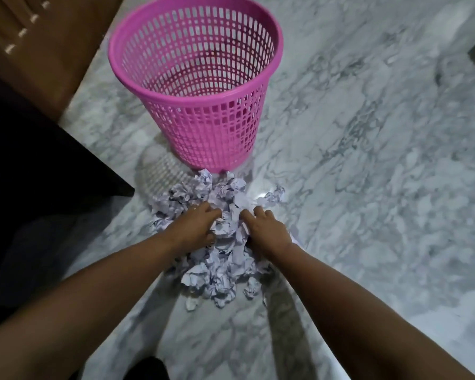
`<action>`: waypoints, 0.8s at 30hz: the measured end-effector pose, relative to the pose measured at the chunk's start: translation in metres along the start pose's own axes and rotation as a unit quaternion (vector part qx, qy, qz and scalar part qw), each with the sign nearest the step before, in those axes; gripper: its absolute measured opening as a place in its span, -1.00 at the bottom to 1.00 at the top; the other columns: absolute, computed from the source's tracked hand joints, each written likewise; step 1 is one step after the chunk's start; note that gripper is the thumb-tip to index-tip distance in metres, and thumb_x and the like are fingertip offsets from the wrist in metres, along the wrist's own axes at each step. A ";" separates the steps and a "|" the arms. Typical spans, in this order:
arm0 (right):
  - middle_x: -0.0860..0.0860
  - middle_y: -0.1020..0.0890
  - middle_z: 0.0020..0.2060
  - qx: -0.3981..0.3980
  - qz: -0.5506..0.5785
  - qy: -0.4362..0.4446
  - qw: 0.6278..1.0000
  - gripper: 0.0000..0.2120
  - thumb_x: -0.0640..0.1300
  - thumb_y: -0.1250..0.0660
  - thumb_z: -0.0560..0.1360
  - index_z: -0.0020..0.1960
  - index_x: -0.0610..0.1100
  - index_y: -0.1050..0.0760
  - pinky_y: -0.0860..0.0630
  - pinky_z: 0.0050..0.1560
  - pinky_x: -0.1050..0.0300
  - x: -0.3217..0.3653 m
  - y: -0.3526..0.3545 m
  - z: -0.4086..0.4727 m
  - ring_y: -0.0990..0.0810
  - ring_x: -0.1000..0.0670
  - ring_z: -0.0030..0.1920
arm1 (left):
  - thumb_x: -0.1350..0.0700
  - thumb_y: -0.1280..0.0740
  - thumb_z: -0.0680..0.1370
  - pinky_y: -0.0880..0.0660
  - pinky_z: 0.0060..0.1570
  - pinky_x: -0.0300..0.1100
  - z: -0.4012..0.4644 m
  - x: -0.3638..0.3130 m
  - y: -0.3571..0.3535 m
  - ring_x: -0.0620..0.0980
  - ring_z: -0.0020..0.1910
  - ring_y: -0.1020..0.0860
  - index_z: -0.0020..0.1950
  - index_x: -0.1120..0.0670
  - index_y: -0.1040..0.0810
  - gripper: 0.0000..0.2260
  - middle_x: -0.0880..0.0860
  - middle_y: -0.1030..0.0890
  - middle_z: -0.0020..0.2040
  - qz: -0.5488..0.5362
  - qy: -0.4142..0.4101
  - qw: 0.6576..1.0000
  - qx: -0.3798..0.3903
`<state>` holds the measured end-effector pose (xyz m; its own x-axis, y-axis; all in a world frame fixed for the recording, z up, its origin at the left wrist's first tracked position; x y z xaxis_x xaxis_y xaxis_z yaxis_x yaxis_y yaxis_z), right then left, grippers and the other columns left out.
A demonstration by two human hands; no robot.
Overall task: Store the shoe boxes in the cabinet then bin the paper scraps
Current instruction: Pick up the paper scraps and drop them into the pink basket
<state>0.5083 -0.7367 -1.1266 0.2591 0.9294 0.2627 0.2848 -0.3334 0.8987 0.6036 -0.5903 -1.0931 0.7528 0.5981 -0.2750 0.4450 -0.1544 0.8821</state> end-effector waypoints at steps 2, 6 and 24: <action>-0.10 -0.44 0.24 -0.014 0.018 -0.002 1.000 -0.45 -0.07 -0.45 0.44 0.36 0.01 -0.31 -0.46 -0.12 -0.03 -0.002 0.005 0.001 -0.45 -0.20 0.21 | 0.00 -0.46 0.50 -0.47 -0.09 -0.12 -0.006 0.008 0.003 -0.05 0.00 -0.45 0.31 -0.04 -0.43 -0.58 -0.02 -0.42 0.11 -0.004 -0.015 1.000 -0.009; -0.07 -0.50 0.17 -0.030 0.077 -0.006 0.997 -0.54 -0.05 -0.43 0.42 0.29 0.02 -0.39 -0.53 -0.09 0.00 -0.006 0.025 -0.002 -0.51 -0.17 0.16 | 0.07 -0.40 0.47 -0.35 -0.23 -0.12 -0.010 0.012 0.024 0.00 -0.12 -0.44 0.14 0.05 -0.47 -0.72 0.01 -0.44 -0.01 -0.017 -0.027 0.999 -0.013; 0.06 -0.60 -0.24 -0.313 0.505 0.104 0.798 -0.77 -0.11 -0.50 0.37 -0.07 -0.15 -0.50 -0.43 -0.22 0.21 0.010 0.180 -0.012 -0.51 0.07 -0.26 | 0.24 -0.29 0.44 -0.37 -0.37 -0.08 -0.020 -0.034 0.164 -0.04 -0.34 -0.39 -0.15 0.04 -0.40 -0.88 -0.04 -0.43 -0.31 -0.295 -0.035 0.888 -0.352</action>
<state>0.5509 -0.7859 -0.9580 -0.1120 0.2645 0.9579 -0.5057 -0.8449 0.1742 0.6412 -0.6204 -0.9316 0.5295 0.3575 -0.7693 0.3763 0.7138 0.5907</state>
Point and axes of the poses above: each hand's wrist, its own z-axis towards the middle knuckle, its own y-axis out of the back of the hand, x = y × z, the point moved 6 cm from there along z, towards the middle knuckle
